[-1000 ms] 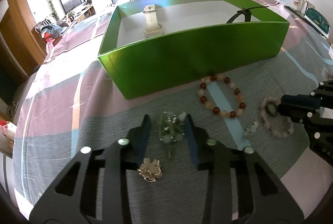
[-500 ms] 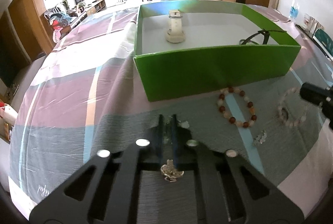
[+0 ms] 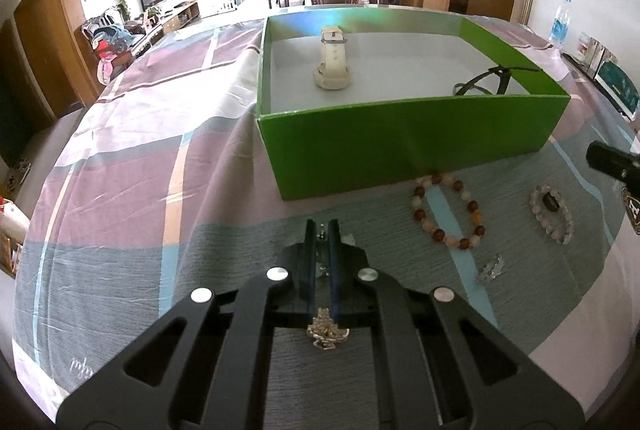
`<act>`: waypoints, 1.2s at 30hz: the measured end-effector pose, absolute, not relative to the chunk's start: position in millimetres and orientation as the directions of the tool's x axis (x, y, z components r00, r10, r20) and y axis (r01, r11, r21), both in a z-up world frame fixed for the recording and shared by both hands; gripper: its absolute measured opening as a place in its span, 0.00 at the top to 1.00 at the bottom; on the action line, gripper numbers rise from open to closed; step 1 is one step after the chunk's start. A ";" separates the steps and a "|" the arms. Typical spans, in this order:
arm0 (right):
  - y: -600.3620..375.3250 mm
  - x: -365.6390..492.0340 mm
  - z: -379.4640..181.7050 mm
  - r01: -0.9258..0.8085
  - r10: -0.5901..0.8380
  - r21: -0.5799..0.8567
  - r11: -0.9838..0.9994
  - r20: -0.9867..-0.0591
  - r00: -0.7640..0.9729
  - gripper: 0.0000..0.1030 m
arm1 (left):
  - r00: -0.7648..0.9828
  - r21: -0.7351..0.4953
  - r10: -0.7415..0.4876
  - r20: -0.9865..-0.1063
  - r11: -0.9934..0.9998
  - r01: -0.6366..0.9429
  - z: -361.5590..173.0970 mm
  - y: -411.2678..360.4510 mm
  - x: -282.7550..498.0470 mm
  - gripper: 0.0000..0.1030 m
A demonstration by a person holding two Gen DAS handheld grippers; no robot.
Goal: Organize jewelry
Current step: 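Grasp the pink bead bracelet with the right tool while the left tool grasps the green jade pendant, then drop the pink bracelet into the green box while the left tool drops the pendant in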
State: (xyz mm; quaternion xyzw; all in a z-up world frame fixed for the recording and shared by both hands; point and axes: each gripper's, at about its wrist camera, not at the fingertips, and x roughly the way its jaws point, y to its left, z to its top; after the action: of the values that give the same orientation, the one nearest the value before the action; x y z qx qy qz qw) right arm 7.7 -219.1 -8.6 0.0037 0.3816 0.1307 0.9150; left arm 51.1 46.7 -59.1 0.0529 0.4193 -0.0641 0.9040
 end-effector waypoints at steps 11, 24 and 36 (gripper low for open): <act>-208.9 19.8 -49.3 -0.193 0.097 -0.009 0.981 -0.840 0.534 0.65 | 0.635 0.052 -0.072 -0.769 0.983 0.174 -61.8 43.6 49.9 0.94; -204.3 -5.8 -13.0 -0.285 0.246 0.074 0.956 -0.731 0.637 0.92 | 0.656 0.049 -0.085 -0.750 0.982 0.183 -52.9 42.4 45.8 0.94; -198.1 -10.7 23.9 -0.307 0.246 0.042 0.951 -0.704 0.666 0.98 | 0.701 -0.025 -0.182 -0.689 0.973 0.229 16.0 50.5 35.2 0.94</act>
State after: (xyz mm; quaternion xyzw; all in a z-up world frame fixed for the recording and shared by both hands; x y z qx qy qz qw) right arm -10.7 -198.1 23.9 -0.0400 0.3795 0.1516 0.9118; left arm 35.2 50.5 16.0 0.0313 0.3702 -0.1115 0.9217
